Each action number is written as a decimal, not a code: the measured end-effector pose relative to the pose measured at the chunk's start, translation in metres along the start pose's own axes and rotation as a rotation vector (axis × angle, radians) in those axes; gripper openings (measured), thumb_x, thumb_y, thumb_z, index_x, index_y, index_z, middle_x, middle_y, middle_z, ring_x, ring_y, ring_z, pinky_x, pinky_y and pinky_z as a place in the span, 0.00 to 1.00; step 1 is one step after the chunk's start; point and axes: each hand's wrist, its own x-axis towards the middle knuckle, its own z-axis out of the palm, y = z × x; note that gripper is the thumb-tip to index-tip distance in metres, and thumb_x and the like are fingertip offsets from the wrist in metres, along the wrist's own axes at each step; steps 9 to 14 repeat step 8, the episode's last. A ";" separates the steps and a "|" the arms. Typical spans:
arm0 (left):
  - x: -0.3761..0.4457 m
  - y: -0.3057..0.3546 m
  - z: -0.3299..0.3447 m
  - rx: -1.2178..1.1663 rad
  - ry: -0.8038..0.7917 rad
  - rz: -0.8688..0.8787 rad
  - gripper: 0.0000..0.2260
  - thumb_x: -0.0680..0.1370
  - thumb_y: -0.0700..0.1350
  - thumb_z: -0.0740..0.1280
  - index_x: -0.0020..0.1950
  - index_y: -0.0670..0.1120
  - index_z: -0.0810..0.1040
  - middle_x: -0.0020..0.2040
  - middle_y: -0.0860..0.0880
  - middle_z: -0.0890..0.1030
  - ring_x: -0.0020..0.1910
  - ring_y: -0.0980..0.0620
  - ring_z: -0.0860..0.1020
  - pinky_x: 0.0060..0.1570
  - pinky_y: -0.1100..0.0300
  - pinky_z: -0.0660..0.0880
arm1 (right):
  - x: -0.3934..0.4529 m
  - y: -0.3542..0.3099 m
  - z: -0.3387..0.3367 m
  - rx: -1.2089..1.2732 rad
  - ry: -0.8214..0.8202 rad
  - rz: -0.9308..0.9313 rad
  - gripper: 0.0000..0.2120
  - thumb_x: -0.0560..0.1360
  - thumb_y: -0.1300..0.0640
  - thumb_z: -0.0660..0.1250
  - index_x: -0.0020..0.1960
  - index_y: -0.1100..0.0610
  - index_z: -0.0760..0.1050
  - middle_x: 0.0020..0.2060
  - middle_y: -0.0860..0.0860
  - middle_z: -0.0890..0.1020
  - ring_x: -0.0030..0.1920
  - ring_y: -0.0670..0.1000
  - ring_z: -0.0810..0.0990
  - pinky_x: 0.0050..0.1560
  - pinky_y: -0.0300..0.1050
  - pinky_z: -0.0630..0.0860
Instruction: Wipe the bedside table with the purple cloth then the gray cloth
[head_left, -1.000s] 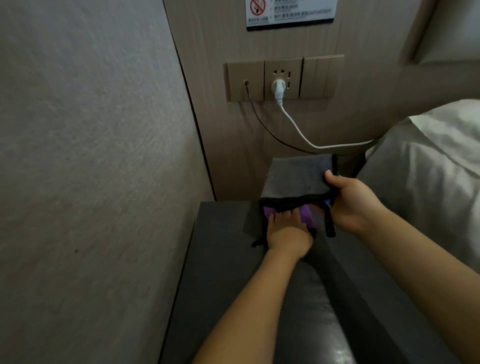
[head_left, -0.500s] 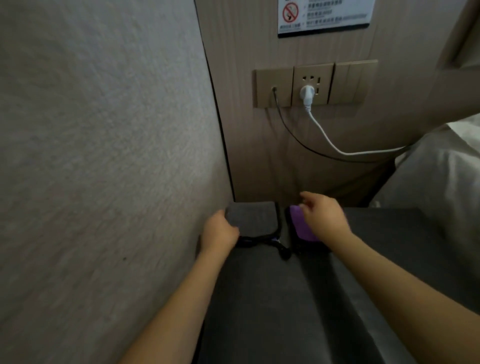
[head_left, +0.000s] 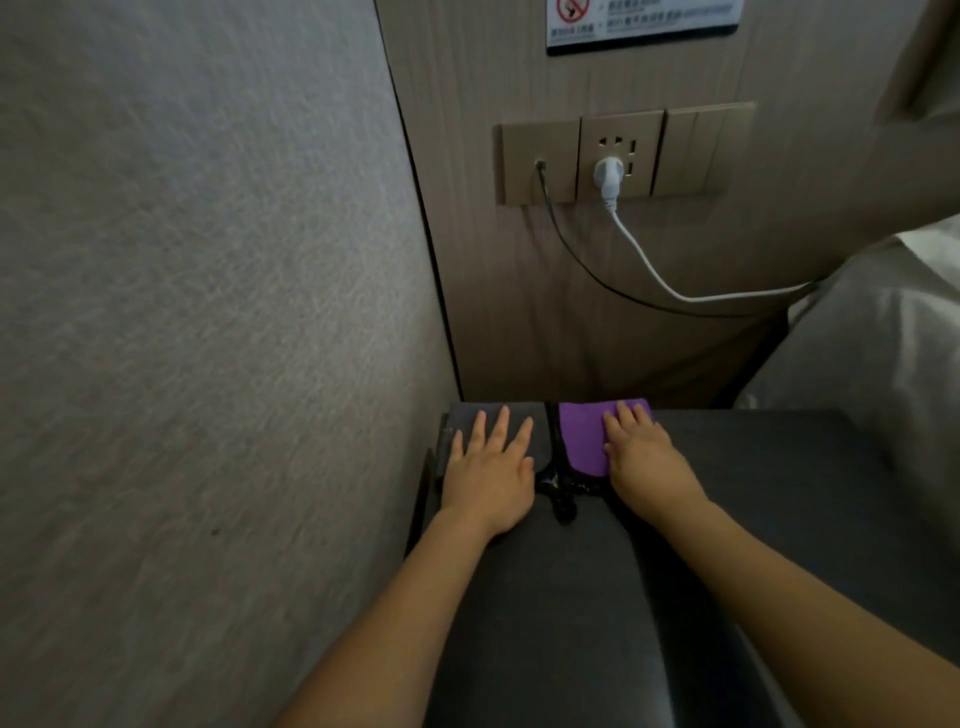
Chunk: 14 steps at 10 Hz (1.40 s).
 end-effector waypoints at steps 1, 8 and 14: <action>-0.002 0.004 0.001 -0.012 0.003 -0.010 0.24 0.83 0.52 0.47 0.79 0.53 0.46 0.80 0.49 0.43 0.78 0.46 0.42 0.75 0.47 0.41 | 0.001 -0.007 0.000 -0.011 -0.013 0.005 0.24 0.82 0.56 0.49 0.76 0.60 0.51 0.77 0.57 0.53 0.77 0.57 0.50 0.76 0.52 0.50; -0.019 0.022 -0.045 -1.022 0.134 -0.237 0.16 0.81 0.42 0.59 0.66 0.37 0.74 0.64 0.41 0.77 0.59 0.48 0.79 0.65 0.56 0.68 | -0.037 -0.017 -0.044 0.367 0.081 -0.042 0.17 0.80 0.54 0.57 0.66 0.57 0.73 0.65 0.55 0.77 0.63 0.53 0.75 0.63 0.44 0.69; -0.019 0.022 -0.045 -1.022 0.134 -0.237 0.16 0.81 0.42 0.59 0.66 0.37 0.74 0.64 0.41 0.77 0.59 0.48 0.79 0.65 0.56 0.68 | -0.037 -0.017 -0.044 0.367 0.081 -0.042 0.17 0.80 0.54 0.57 0.66 0.57 0.73 0.65 0.55 0.77 0.63 0.53 0.75 0.63 0.44 0.69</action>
